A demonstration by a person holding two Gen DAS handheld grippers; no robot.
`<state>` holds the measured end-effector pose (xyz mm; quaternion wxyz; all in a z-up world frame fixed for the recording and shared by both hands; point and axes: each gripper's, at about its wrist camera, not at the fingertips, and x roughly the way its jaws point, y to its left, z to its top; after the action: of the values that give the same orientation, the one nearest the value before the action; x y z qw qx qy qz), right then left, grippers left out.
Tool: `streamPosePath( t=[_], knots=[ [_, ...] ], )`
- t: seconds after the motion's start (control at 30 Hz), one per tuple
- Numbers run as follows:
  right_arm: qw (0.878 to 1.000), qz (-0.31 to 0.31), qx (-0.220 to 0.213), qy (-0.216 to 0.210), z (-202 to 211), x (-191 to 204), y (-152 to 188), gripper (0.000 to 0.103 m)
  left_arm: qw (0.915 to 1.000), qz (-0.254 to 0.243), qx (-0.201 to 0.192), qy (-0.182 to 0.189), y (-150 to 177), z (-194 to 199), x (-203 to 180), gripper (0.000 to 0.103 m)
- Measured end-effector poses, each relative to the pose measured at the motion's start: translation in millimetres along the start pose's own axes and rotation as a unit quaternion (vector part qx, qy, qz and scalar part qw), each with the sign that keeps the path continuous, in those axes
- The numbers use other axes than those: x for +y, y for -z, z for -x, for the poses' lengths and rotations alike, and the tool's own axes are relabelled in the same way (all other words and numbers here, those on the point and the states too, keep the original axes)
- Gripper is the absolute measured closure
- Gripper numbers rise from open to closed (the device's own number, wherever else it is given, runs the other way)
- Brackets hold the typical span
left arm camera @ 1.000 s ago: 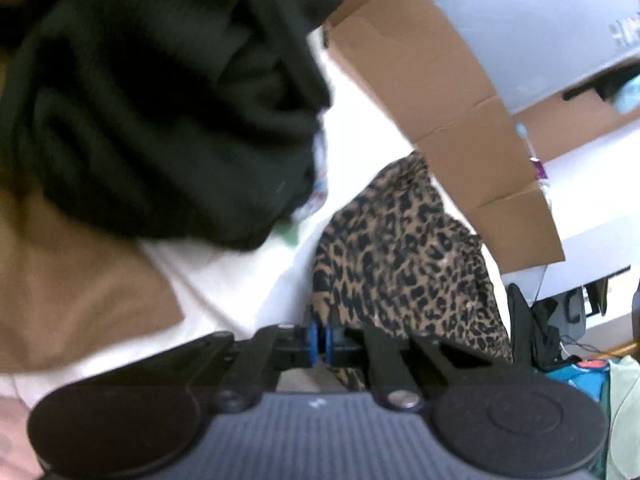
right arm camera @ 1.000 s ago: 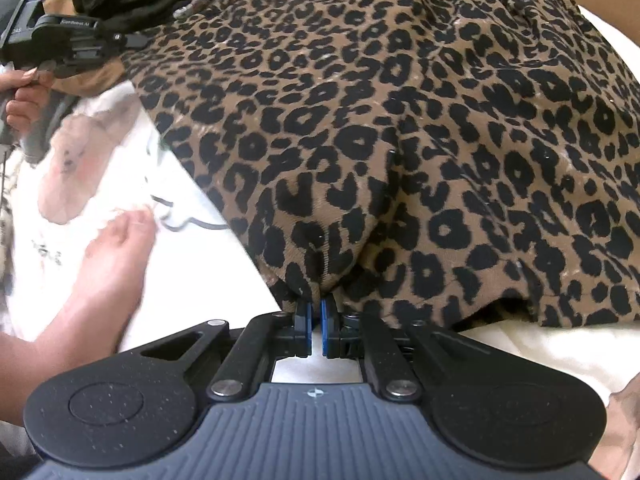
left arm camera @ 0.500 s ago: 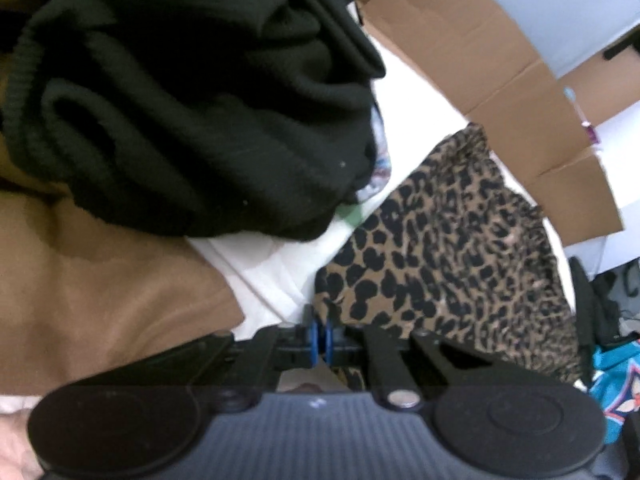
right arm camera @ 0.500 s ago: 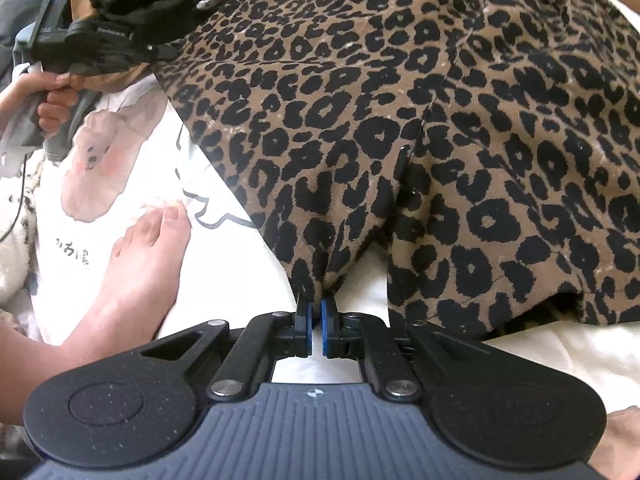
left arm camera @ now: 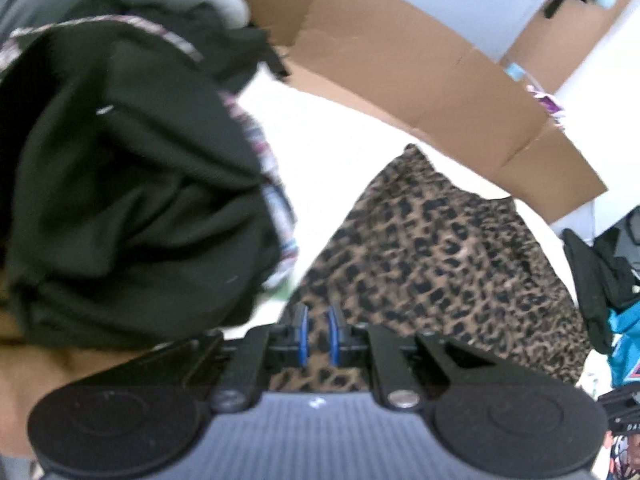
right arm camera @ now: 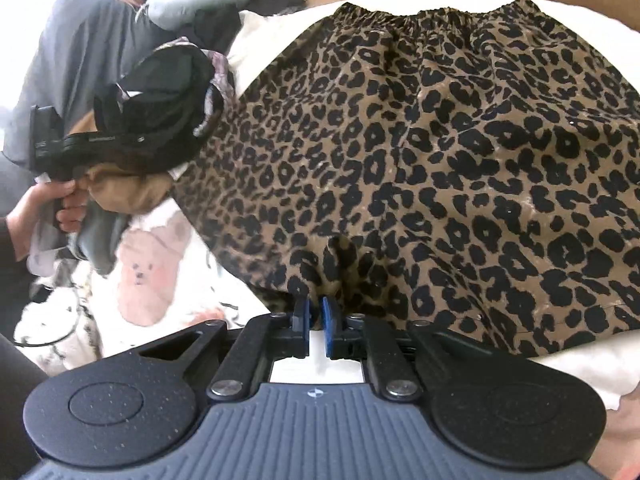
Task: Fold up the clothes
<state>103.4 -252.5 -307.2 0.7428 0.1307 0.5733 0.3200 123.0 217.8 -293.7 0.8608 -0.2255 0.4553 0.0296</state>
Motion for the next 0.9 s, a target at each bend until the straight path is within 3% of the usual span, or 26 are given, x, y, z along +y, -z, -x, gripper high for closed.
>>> streamPosePath(
  t=[0.17,0.4,0.47,0.53,0.63,0.83,0.87,0.9],
  knots=[
    [1.0,0.017,0.016,-0.013,-5,4,6,0.096,0.9996,-0.017,0.005,0.024,-9,-22,-25,0.093],
    [0.999,-0.02,0.023,-0.016,1,-15,22,0.095,0.9965,-0.032,0.028,0.072,-8,-59,-59,0.092],
    [0.998,-0.055,0.028,-0.021,-8,-25,23,0.082,0.9952,-0.036,0.035,0.084,-6,-67,-68,0.092],
    [0.996,-0.08,0.03,-0.039,-18,-30,26,0.062,0.9936,-0.037,0.04,0.099,-5,-74,-78,0.092],
    [0.993,-0.106,0.035,-0.037,-33,-35,30,0.055,0.9914,-0.045,0.047,0.114,-2,-82,-90,0.092],
    [0.988,-0.14,0.057,-0.036,-58,-43,39,0.059,0.9844,-0.059,0.066,0.152,8,-94,-111,0.092],
    [0.987,-0.143,0.06,-0.039,-61,-43,40,0.065,0.9835,-0.061,0.07,0.155,10,-96,-114,0.092],
    [0.987,-0.145,0.063,-0.041,-63,-44,42,0.087,0.9827,-0.063,0.073,0.158,12,-98,-117,0.092]
  ],
)
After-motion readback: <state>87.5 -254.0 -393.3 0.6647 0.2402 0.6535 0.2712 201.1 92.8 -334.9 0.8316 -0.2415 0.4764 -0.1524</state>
